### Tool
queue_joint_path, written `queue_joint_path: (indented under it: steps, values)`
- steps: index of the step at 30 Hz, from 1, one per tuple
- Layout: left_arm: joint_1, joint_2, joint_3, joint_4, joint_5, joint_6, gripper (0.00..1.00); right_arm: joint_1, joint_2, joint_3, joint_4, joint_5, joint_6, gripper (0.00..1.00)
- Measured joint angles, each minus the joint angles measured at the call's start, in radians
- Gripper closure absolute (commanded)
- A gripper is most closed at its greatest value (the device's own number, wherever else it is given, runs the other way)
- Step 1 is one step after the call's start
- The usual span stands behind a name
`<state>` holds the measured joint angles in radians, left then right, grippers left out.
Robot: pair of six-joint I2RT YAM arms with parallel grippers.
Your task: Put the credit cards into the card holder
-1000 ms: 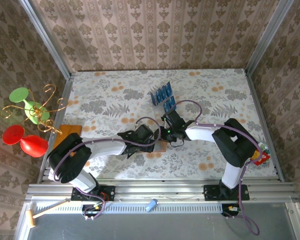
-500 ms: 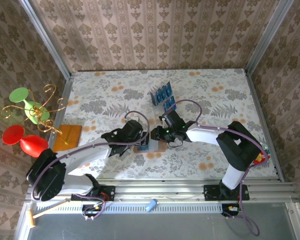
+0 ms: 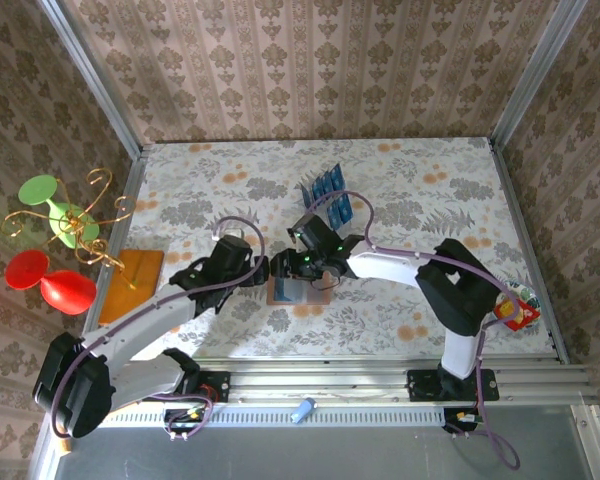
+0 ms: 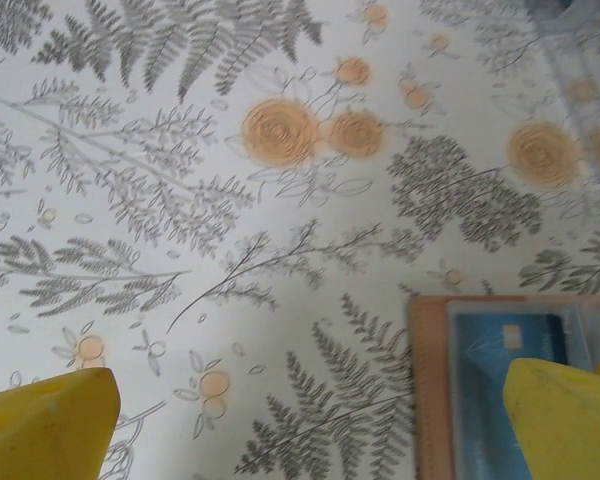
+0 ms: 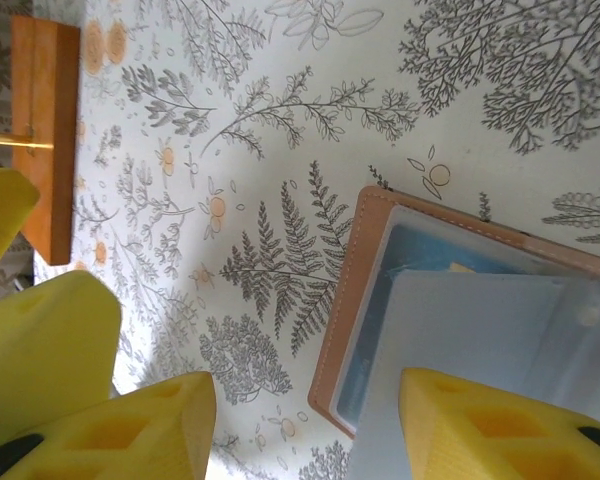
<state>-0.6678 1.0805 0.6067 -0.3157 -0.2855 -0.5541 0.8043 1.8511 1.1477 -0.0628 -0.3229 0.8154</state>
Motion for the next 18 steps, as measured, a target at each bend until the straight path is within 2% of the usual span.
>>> queue_joint_path:
  steps: [8, 18]
  values:
    - [0.009, -0.035, -0.012, 0.013, 0.041, 0.0, 0.0, 0.012, 0.102, 0.019, 0.008, 0.004, 0.014, 0.47]
    - [0.015, -0.034, -0.024, 0.022, 0.061, 0.0, 0.0, 0.01, 0.104, 0.053, -0.012, 0.003, 0.022, 0.46]
